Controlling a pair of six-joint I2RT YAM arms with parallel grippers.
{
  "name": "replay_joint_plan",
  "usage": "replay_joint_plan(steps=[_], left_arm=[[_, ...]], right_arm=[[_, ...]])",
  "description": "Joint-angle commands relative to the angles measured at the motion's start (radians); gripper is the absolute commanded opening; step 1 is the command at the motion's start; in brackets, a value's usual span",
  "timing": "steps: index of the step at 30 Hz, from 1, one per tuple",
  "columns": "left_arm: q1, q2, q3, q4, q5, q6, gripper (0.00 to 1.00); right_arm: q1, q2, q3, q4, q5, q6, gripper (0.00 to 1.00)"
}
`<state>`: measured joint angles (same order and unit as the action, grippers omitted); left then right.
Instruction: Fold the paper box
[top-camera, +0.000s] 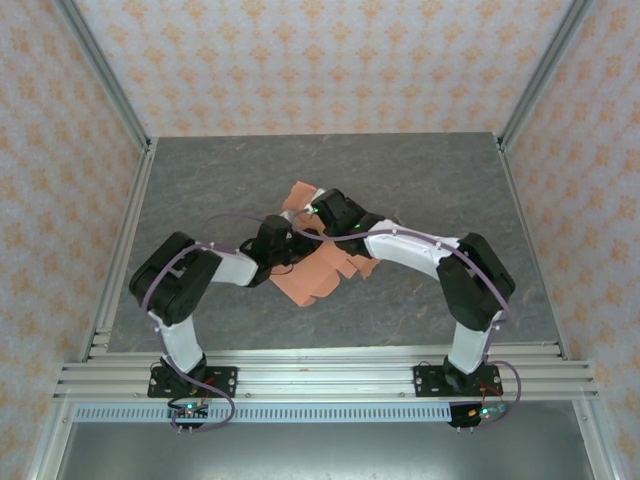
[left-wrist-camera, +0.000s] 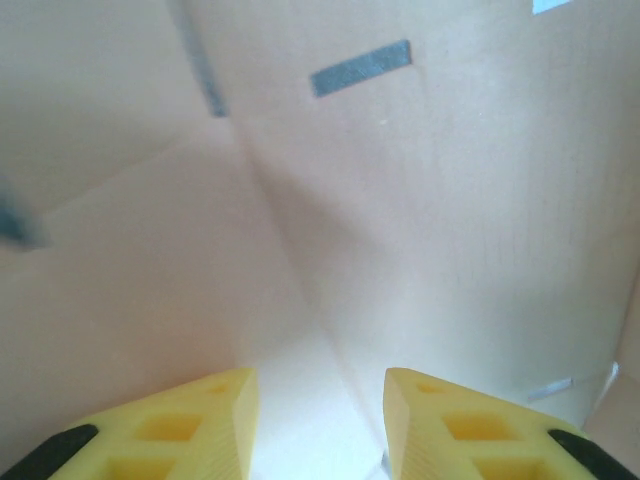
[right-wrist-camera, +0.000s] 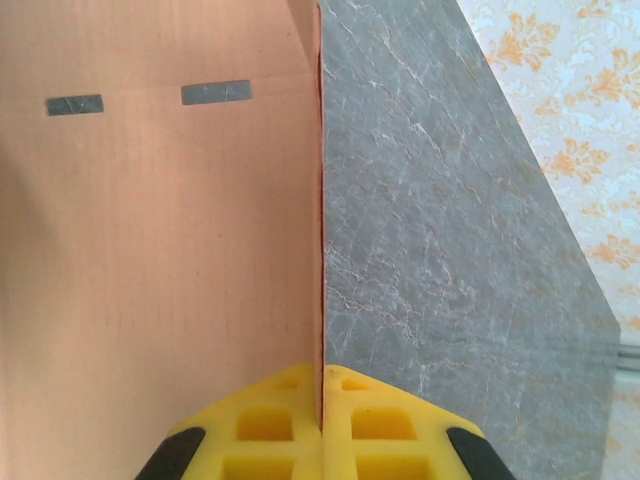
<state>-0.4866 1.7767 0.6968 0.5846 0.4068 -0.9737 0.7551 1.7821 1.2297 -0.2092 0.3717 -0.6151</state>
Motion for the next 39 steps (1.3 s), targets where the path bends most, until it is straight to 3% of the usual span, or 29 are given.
replay_joint_plan(steps=[1, 8, 14, 19, 23, 28, 39], left_arm=[[0.058, -0.102, -0.061, -0.2, -0.054, 0.091, 0.39], [0.162, -0.327, -0.049, -0.454, -0.065, 0.223, 0.4], [0.2, -0.389, 0.034, -0.58, -0.015, 0.319, 0.4], [0.213, -0.375, 0.079, -0.615, -0.009, 0.465, 0.47], [0.208, -0.332, 0.079, -0.533, 0.027, 0.55, 0.5], [0.146, -0.295, 0.089, -0.461, -0.016, 0.701, 0.53], [0.115, -0.152, 0.219, -0.494, -0.075, 0.855, 0.55]], right_arm=[[-0.043, -0.09, -0.033, 0.089, -0.077, -0.099, 0.0], [-0.063, -0.115, -0.128, 0.246, -0.146, -0.319, 0.0], [-0.076, -0.097, -0.121, 0.239, -0.186, -0.391, 0.0], [-0.132, -0.144, -0.057, 0.072, -0.361, -0.305, 0.0], [-0.185, -0.161, -0.008, -0.041, -0.483, -0.251, 0.0], [-0.238, -0.146, 0.074, -0.17, -0.606, -0.207, 0.0], [-0.258, -0.12, 0.133, -0.249, -0.668, -0.187, 0.0]])
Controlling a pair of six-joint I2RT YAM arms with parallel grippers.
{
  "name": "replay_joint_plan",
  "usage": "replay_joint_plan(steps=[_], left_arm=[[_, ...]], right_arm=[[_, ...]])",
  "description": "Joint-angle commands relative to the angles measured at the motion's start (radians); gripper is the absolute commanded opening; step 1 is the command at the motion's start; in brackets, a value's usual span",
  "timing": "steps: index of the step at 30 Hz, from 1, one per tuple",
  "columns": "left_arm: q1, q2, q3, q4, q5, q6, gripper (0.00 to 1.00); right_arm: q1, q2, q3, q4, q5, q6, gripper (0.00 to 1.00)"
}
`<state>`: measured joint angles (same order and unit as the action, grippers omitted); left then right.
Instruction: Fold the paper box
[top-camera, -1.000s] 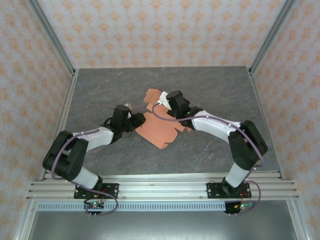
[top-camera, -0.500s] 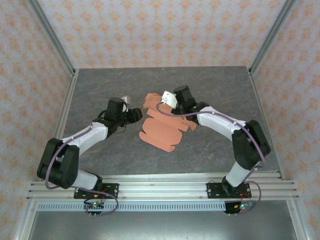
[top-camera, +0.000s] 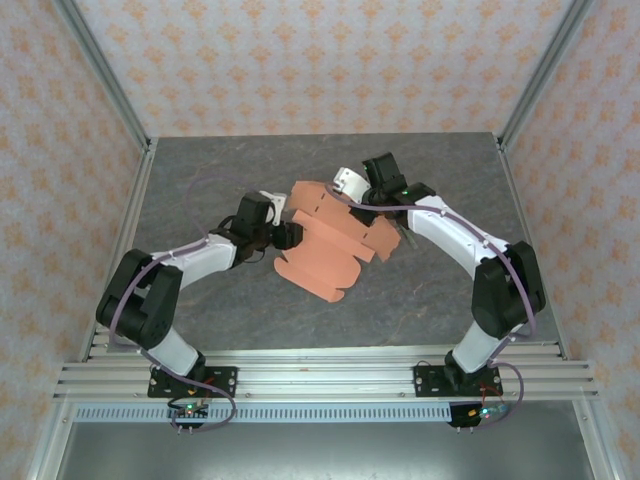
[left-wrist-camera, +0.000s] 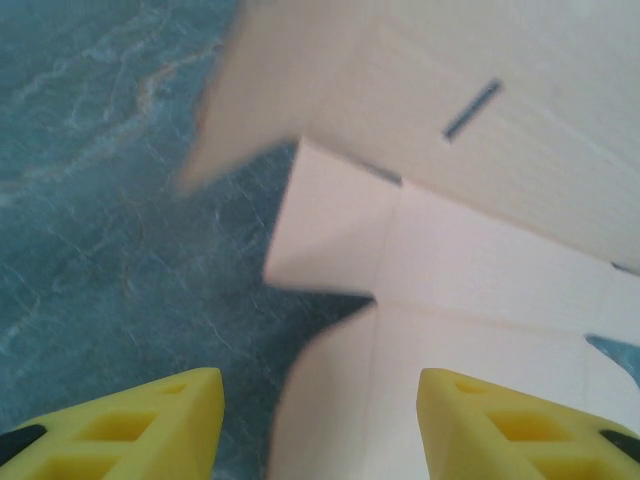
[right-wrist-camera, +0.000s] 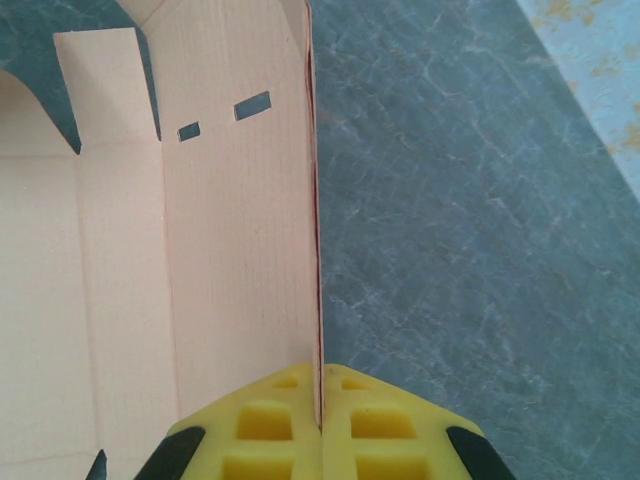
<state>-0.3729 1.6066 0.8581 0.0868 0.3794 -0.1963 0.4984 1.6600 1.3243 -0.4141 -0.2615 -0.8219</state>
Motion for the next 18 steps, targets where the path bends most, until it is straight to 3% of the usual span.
replay_joint_plan(steps=[1, 18], left_arm=[[0.002, 0.032, 0.074, -0.01, -0.054, 0.087, 0.55], [-0.003, 0.167, 0.179, -0.021, -0.003, 0.102, 0.55]], right_arm=[[-0.001, 0.003, 0.045, -0.051, -0.038, 0.02, 0.0], [-0.001, 0.02, 0.079, -0.068, -0.055, 0.044, 0.0]])
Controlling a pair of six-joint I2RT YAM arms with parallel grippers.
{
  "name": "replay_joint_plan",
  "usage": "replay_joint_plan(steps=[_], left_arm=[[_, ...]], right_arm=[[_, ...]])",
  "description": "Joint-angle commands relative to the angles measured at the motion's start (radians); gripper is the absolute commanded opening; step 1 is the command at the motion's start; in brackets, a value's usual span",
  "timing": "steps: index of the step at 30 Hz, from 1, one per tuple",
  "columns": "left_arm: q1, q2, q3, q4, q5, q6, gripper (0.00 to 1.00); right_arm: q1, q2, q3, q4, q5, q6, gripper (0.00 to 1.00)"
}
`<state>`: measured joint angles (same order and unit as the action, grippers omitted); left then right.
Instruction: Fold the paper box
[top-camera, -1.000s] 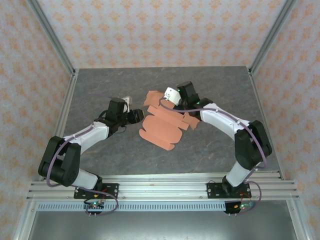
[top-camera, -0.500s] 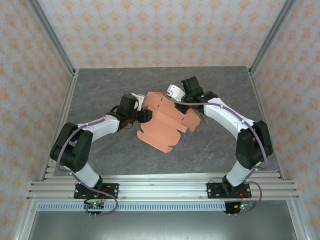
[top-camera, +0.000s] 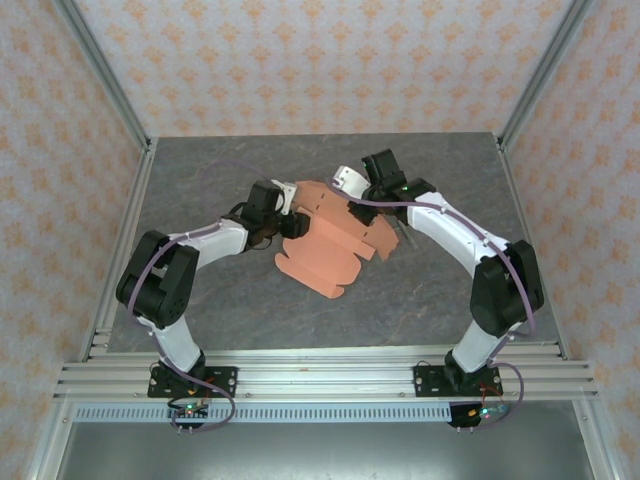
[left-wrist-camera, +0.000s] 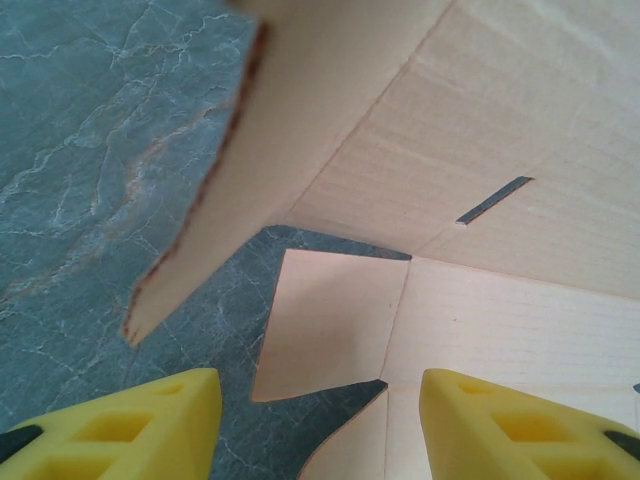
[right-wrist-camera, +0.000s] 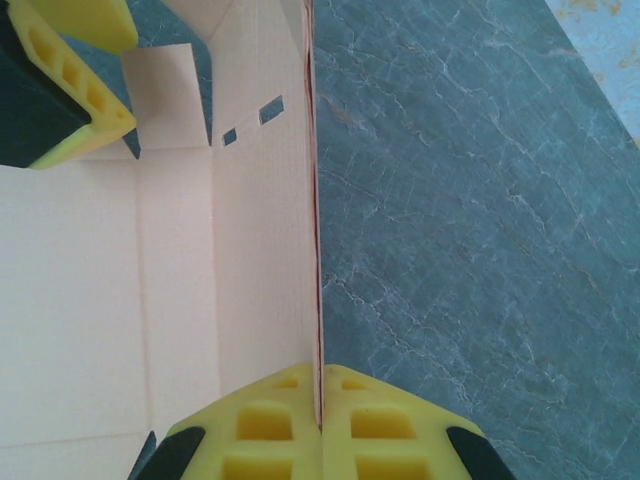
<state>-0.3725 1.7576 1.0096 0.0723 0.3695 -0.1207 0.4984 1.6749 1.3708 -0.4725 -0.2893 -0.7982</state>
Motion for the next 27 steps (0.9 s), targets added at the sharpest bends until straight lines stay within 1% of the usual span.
replay_joint_plan(steps=[1, 5, 9, 13, 16, 18, 23, 26, 27], left_arm=[[-0.003, 0.016, 0.026, 0.007, 0.015, 0.021, 0.54], [-0.008, 0.026, 0.027, 0.043, 0.031, 0.015, 0.52], [-0.008, 0.011, 0.008, 0.089, 0.081, 0.01, 0.41], [-0.008, -0.03, -0.037, 0.13, 0.111, 0.017, 0.32], [-0.009, -0.052, -0.059, 0.147, 0.14, 0.021, 0.26], [-0.013, -0.063, -0.076, 0.166, 0.146, 0.021, 0.24], [-0.027, -0.052, -0.059, 0.147, 0.135, 0.041, 0.24], [-0.028, -0.065, -0.059, 0.129, 0.097, 0.04, 0.25], [-0.027, -0.08, -0.066, 0.121, 0.069, 0.034, 0.26]], right_arm=[[-0.001, 0.006, 0.031, -0.011, -0.024, 0.021, 0.0], [0.0, 0.007, 0.034, -0.014, -0.03, 0.025, 0.0], [-0.005, 0.011, 0.042, -0.02, -0.022, 0.039, 0.0], [-0.033, 0.031, 0.088, -0.064, -0.074, 0.084, 0.0], [-0.04, 0.041, 0.107, -0.082, -0.083, 0.099, 0.0], [-0.04, 0.052, 0.124, -0.099, -0.085, 0.109, 0.0], [-0.041, 0.059, 0.127, -0.103, -0.121, 0.125, 0.0], [-0.04, 0.055, 0.122, -0.104, -0.114, 0.125, 0.0], [-0.041, 0.056, 0.124, -0.112, -0.105, 0.121, 0.0]])
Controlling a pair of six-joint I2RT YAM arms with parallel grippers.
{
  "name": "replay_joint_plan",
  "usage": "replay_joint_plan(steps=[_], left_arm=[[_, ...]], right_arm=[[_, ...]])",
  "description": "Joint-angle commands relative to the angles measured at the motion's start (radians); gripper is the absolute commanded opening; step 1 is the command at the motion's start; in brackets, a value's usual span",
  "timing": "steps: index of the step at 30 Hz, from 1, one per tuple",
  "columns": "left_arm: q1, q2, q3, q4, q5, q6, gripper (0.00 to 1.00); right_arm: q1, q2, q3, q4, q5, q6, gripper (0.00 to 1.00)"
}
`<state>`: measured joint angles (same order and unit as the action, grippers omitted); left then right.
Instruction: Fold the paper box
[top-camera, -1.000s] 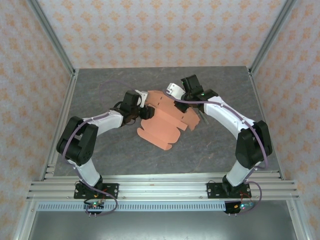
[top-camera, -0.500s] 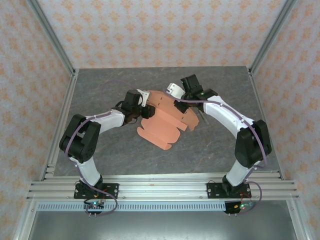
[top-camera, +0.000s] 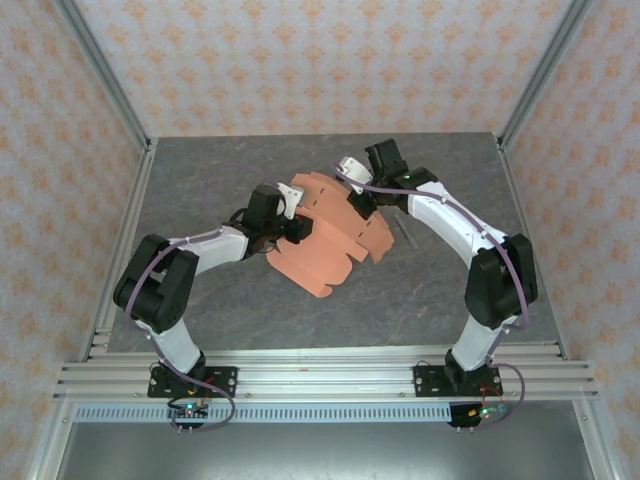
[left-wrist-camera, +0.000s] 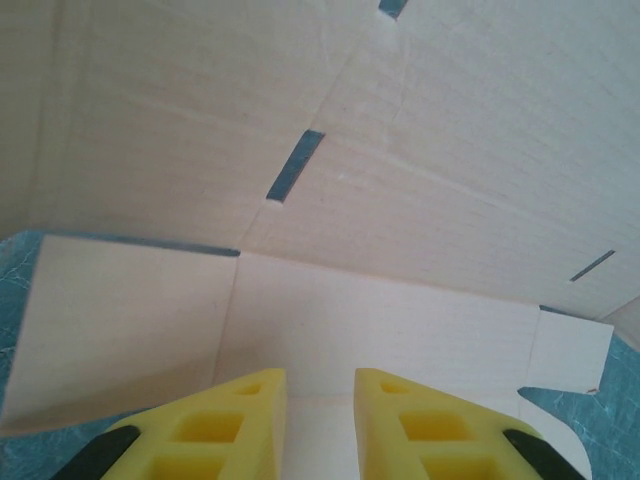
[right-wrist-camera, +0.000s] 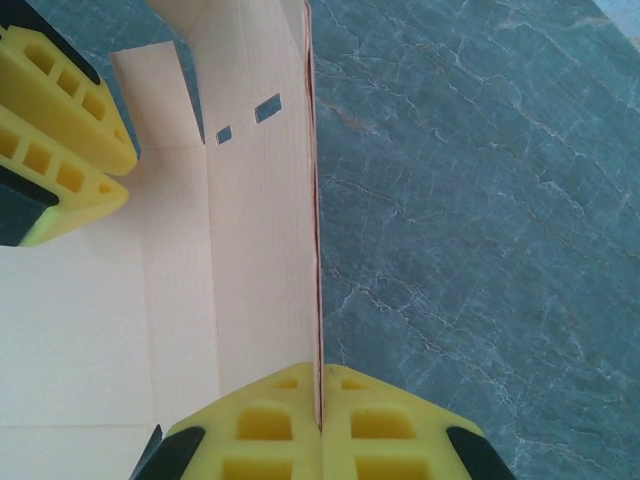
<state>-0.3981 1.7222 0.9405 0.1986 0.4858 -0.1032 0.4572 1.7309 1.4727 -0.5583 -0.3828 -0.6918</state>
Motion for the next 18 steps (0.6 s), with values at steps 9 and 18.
replay_joint_plan(steps=[9, 18], left_arm=[[0.021, -0.116, -0.033, -0.081, -0.147, 0.097, 0.48], [0.035, -0.071, 0.02, -0.137, -0.224, 0.128, 0.57]], right_arm=[[0.001, 0.022, 0.085, -0.108, -0.066, 0.017, 0.0], [0.001, 0.053, 0.127, -0.157, -0.079, 0.017, 0.0]])
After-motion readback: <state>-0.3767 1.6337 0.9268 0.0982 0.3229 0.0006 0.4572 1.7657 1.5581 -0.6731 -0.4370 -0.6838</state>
